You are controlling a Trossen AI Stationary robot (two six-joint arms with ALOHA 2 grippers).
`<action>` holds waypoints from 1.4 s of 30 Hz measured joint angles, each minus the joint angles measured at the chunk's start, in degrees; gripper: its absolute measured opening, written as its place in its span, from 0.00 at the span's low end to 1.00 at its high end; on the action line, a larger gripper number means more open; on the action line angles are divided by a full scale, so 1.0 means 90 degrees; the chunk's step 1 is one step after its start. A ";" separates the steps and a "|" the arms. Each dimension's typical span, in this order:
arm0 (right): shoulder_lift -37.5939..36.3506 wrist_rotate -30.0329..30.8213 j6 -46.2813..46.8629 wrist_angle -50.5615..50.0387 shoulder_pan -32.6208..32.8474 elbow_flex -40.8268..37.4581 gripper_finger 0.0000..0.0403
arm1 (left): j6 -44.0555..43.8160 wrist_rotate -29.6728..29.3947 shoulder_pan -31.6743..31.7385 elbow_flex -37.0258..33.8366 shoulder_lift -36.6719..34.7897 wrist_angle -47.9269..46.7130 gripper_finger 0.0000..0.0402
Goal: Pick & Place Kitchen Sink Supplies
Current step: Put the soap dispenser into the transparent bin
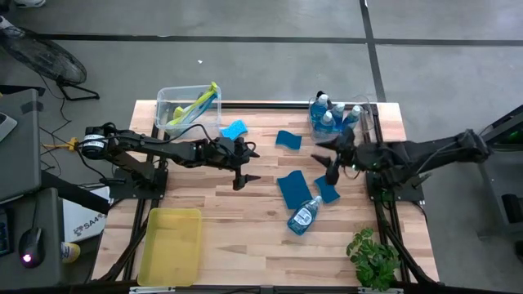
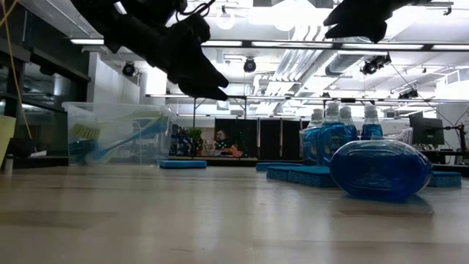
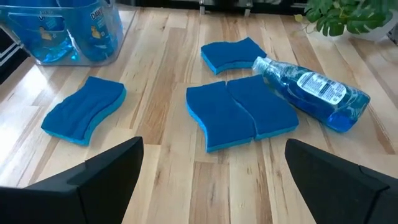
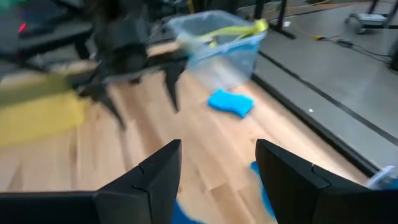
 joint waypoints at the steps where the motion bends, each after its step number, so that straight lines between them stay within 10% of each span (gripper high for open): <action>1: 0.0098 0.0001 -0.0023 -0.0003 0.0128 0.0000 0.50 | -0.0035 0.0000 0.0001 0.0000 0.0000 0.0030 0.96; 28: 0.2541 0.0869 -0.2494 0.0512 0.1715 0.0000 0.50 | -0.0890 0.0934 0.0000 0.0004 0.0808 0.0661 0.96; 42: 0.2563 -0.0442 -0.3051 -0.0297 0.1875 0.0000 0.50 | -0.1006 0.1224 0.0000 0.0002 0.0908 0.0957 0.96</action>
